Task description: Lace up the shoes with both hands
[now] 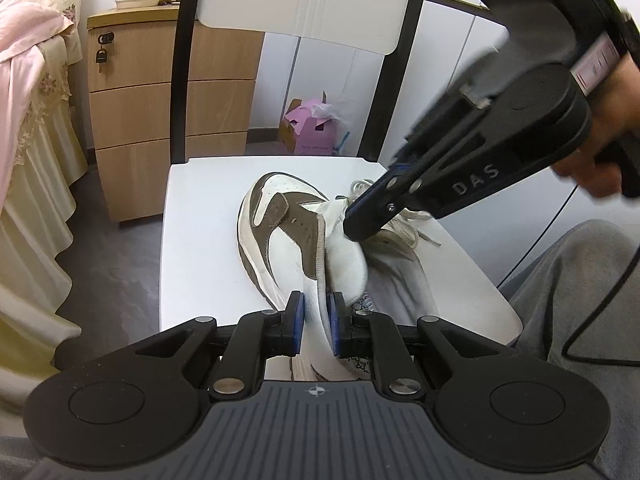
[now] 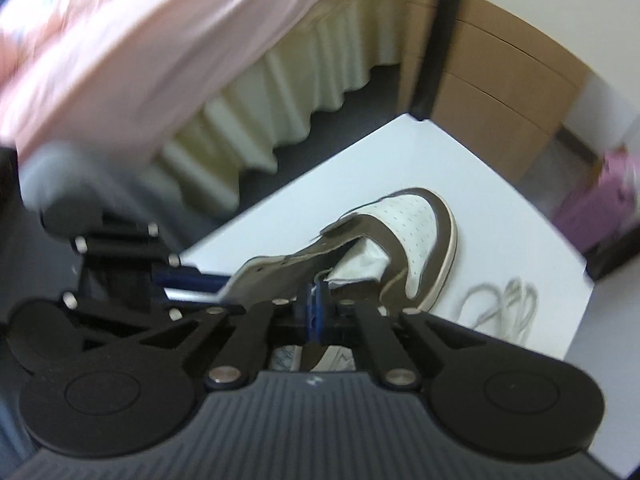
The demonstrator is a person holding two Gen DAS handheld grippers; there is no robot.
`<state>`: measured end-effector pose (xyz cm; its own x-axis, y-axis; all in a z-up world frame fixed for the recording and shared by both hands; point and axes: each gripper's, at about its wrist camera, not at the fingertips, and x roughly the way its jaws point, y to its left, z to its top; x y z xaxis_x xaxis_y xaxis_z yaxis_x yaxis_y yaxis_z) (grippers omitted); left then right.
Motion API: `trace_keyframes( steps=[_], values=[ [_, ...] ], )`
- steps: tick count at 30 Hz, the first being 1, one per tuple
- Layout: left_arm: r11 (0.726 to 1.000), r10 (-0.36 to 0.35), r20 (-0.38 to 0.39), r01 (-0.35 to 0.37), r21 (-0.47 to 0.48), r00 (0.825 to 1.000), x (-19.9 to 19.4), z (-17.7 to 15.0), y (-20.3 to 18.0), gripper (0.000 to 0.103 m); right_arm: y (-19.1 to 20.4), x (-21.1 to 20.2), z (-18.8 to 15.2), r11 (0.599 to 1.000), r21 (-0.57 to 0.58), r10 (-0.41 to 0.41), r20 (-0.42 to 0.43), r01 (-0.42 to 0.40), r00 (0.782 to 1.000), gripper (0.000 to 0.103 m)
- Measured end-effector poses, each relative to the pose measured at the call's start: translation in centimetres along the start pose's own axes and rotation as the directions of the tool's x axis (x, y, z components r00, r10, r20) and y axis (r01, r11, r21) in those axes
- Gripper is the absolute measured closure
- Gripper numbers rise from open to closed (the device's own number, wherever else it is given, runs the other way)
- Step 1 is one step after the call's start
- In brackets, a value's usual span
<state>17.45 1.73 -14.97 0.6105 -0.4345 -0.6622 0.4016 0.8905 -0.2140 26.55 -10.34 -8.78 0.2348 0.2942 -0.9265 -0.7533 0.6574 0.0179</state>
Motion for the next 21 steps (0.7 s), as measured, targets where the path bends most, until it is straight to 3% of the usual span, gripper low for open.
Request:
trace_keyframes(
  steps=[3, 7, 11, 14, 18, 19, 21],
  values=[
    [1.0, 0.002, -0.001, -0.002, 0.006, 1.0, 0.0, 0.0, 0.0, 0.087, 1.3, 0.8, 2.0, 0.989, -0.145, -0.042, -0.136, 0.022, 0.99, 0.101],
    [1.0, -0.002, -0.003, 0.002, 0.004, 1.0, 0.0, 0.0, 0.0, 0.087, 2.5, 2.1, 3.9, 0.955, -0.297, -0.096, -0.287, 0.007, 0.953, 0.101],
    [1.0, -0.009, -0.006, 0.009, 0.001, 1.0, 0.0, 0.1, 0.2, 0.087, 3.4, 3.9, 5.0, 0.924, -0.382, -0.126, -0.394, -0.037, 0.91, 0.1],
    [1.0, -0.011, -0.008, 0.011, -0.013, 1.0, -0.1, 0.1, 0.5, 0.087, 3.9, 4.5, 5.3, 0.901, -0.432, -0.161, -0.429, -0.045, 0.889, 0.1],
    [0.999, -0.018, -0.01, 0.018, -0.036, 1.0, -0.3, 0.2, 0.8, 0.087, 4.2, 2.5, 4.7, 0.878, -0.476, -0.158, -0.39, -0.052, 0.907, 0.098],
    [0.999, -0.021, -0.01, 0.021, -0.044, 1.0, -0.3, 0.2, 1.0, 0.087, 4.5, 1.7, 4.5, 0.865, -0.5, -0.164, -0.37, -0.047, 0.915, 0.094],
    [0.999, -0.018, -0.006, 0.018, -0.04, 1.0, -0.6, 0.2, 0.9, 0.087, 5.6, 0.6, 4.2, 0.815, -0.578, -0.197, -0.311, -0.021, 0.93, 0.074]
  ],
)
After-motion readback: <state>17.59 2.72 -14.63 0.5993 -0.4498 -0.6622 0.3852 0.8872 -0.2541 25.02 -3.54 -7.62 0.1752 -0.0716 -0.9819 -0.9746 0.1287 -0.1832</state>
